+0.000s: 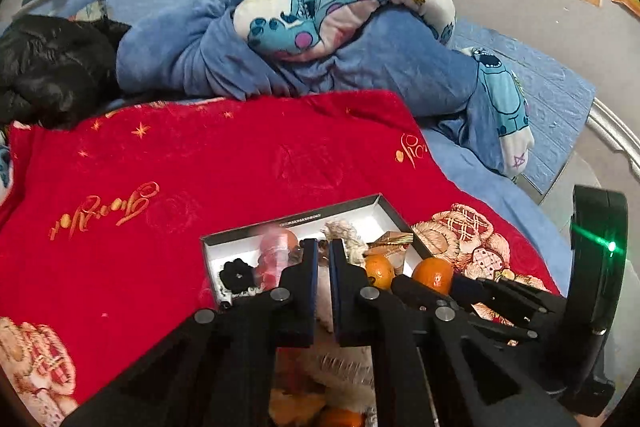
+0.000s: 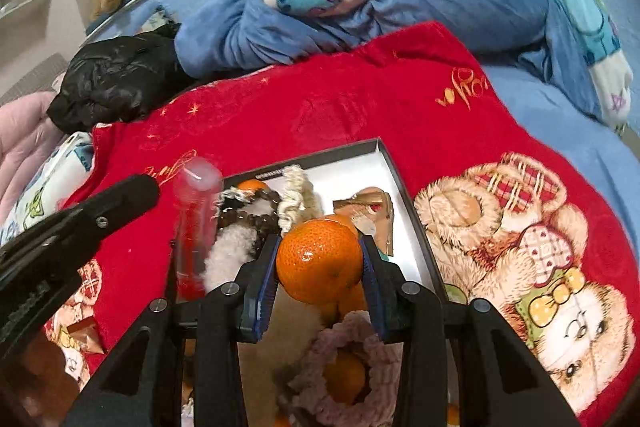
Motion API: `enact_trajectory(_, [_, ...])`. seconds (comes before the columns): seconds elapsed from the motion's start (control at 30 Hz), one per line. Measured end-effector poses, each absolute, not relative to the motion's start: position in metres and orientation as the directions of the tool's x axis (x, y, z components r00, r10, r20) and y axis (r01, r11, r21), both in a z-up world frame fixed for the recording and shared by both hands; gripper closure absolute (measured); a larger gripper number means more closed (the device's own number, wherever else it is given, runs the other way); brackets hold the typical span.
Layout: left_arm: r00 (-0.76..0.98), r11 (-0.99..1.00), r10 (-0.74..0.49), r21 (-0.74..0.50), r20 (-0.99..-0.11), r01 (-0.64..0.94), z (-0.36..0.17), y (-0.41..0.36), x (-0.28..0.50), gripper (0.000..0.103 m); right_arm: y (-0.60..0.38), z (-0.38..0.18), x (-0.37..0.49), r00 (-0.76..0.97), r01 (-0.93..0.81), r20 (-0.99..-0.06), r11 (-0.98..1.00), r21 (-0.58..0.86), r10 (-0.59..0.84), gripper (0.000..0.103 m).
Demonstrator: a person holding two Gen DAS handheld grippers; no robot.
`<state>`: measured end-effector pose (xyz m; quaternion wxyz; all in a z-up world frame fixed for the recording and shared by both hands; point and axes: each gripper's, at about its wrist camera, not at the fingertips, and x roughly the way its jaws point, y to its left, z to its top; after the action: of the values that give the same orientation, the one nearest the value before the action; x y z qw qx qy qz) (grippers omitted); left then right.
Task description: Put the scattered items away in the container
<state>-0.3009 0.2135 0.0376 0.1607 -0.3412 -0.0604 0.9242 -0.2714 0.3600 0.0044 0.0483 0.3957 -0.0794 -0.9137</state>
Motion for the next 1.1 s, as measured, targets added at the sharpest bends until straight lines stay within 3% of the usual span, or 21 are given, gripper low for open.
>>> enact_trajectory(0.17, [-0.700, -0.926, 0.375, -0.274, -0.607, -0.258, 0.027, 0.206, -0.305, 0.095, 0.361, -0.007, -0.277, -0.658, 0.025, -0.737, -0.983, 0.183, -0.154, 0.065])
enact_trajectory(0.23, [-0.698, -0.925, 0.378, -0.281, -0.609, -0.256, 0.028, 0.202, -0.303, 0.084, 0.362, -0.008, -0.277, -0.658, 0.026, -0.737, -0.983, 0.184, -0.155, 0.062])
enact_trajectory(0.33, [-0.720, -0.934, 0.355, -0.251, -0.597, -0.253, 0.036, 0.196, -0.296, 0.052, 0.363, -0.001, -0.274, -0.679, 0.031, -0.715, -0.979, 0.201, -0.169, 0.047])
enact_trajectory(0.37, [-0.727, -0.935, 0.353, -0.246, -0.589, -0.255, 0.039, 0.193, -0.294, 0.028, 0.363, 0.002, -0.272, -0.685, 0.035, -0.707, -0.977, 0.210, -0.177, 0.037])
enact_trajectory(0.4, [-0.736, -0.935, 0.353, -0.243, -0.577, -0.258, 0.043, 0.190, -0.291, 0.014, 0.364, 0.006, -0.271, -0.693, 0.038, -0.697, -0.975, 0.218, -0.183, 0.030])
enact_trajectory(0.57, [-0.781, -0.942, 0.332, -0.231, -0.529, -0.244, 0.067, 0.169, -0.273, 0.001, 0.363, 0.024, -0.259, -0.734, 0.029, -0.660, -0.978, 0.206, -0.161, 0.000])
enact_trajectory(1.1, [-0.911, -0.998, 0.051, 0.006, -0.410, -0.058, 0.151, 0.108, -0.153, 0.000, 0.293, 0.077, -0.183, -0.807, 0.162, -0.537, -0.967, 0.199, -0.246, 0.000])
